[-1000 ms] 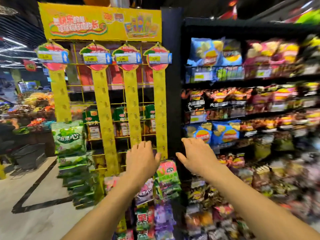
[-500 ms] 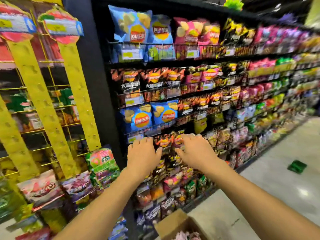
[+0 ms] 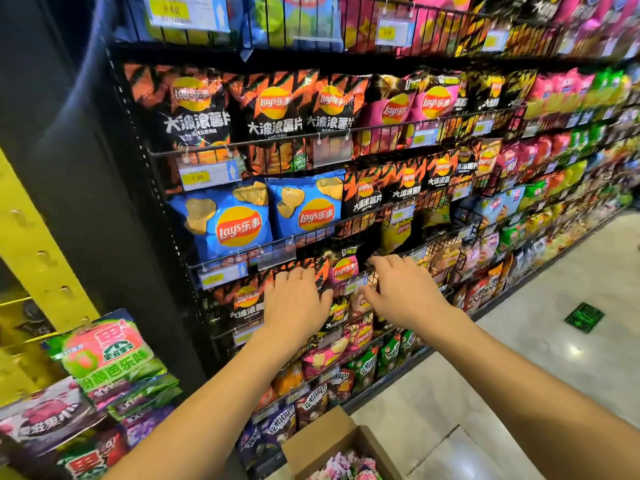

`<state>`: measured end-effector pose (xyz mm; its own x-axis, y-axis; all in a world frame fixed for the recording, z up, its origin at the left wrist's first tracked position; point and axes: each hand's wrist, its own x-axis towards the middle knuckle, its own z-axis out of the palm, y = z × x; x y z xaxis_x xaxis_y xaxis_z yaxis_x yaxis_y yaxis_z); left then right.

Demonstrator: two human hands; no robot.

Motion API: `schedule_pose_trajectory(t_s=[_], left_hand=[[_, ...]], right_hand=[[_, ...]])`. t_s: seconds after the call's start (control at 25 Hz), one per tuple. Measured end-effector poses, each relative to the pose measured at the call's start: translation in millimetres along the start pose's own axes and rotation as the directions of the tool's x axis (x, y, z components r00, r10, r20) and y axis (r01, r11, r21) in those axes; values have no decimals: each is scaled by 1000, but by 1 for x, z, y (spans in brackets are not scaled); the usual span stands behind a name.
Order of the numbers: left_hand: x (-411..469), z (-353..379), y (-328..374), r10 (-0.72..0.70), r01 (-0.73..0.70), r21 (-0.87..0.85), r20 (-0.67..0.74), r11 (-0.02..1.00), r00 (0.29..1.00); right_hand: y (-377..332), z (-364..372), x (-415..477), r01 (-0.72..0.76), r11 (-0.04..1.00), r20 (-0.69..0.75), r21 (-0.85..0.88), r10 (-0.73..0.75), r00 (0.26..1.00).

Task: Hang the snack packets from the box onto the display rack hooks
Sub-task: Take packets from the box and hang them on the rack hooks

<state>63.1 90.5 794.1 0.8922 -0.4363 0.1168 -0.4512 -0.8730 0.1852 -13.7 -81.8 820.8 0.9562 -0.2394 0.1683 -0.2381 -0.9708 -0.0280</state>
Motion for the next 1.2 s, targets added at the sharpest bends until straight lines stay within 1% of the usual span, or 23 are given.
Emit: schedule_pose_trajectory(t_s=[0.16,0.28,0.44,0.56,0.72,0.92,1.04,1.2], left_hand=[[42,22,6,-28,29,-14,31,999,999],[63,45,5,-67,69,-29,57,997,996],[81,83,5,-165,167,-11,124,986,979],[89,119,5,-261,262,17,169,965,950],[88,164,7,-400,409,5,218,913,890],[72,235,10,-527,556,0,322,831,787],[54,289,6,-581,630,-3,383,777,718],[24,374,-6,-596,668,29,483,743,642]], right_hand=[[18,21,44,5,1000,39,-9,-5,999],[26,44,72,19,1000,112,8,-20,994],[35,86,105,100,993,174,63,-109,979],[43,125,122,183,979,228,94,-200,953],[59,175,136,286,949,316,136,-315,895],[75,250,132,383,907,428,178,-421,799],[76,306,119,379,903,531,205,-428,732],[77,387,85,381,902,613,204,-422,669]])
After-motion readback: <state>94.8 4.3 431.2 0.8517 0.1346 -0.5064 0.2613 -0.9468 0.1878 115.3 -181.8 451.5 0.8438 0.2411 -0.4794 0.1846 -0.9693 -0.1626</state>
